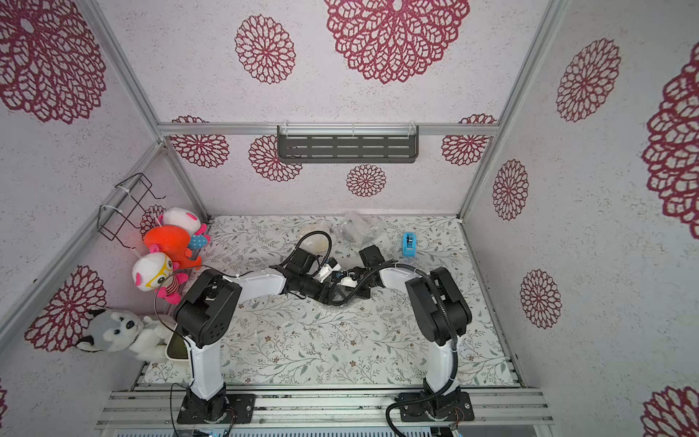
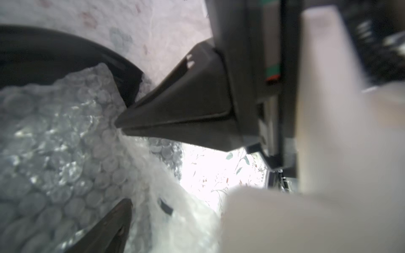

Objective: Wrap dinner plates in bubble wrap
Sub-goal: Wrap the plate in the bubble wrap.

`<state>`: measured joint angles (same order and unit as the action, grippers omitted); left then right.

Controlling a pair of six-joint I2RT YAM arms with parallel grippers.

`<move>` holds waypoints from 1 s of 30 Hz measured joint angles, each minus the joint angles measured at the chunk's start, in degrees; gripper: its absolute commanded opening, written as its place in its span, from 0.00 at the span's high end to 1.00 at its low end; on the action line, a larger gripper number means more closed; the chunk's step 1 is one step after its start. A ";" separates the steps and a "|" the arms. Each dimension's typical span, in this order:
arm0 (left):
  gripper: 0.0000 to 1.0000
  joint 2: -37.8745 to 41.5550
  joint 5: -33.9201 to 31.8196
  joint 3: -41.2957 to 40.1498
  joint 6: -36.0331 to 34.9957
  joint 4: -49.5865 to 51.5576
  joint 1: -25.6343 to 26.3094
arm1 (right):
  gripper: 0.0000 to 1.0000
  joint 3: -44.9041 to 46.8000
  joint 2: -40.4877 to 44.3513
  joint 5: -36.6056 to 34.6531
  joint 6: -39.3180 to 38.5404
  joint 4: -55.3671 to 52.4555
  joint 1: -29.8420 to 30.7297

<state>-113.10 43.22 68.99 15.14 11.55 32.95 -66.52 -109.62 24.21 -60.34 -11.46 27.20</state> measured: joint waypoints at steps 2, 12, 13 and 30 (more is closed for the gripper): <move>0.23 0.00 -2.34 1.68 -0.39 0.61 0.70 | 1.00 0.00 0.00 0.07 0.11 -0.20 0.00; 0.46 -3.17 -5.35 1.66 -0.72 1.18 -0.04 | 1.00 -0.02 -0.17 -0.04 0.55 -0.13 -0.20; 0.53 -3.19 -5.49 1.57 -0.81 1.20 -0.17 | 1.00 -0.02 -0.17 0.07 0.63 -0.11 -0.20; 0.91 -7.96 -3.34 3.10 5.31 -0.52 -2.93 | 0.38 9.25 17.25 -6.78 28.04 7.34 -3.04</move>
<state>-121.05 39.88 72.10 20.45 11.03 30.02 -57.28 -92.38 17.43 -32.29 -4.12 24.16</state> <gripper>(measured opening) 0.096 0.593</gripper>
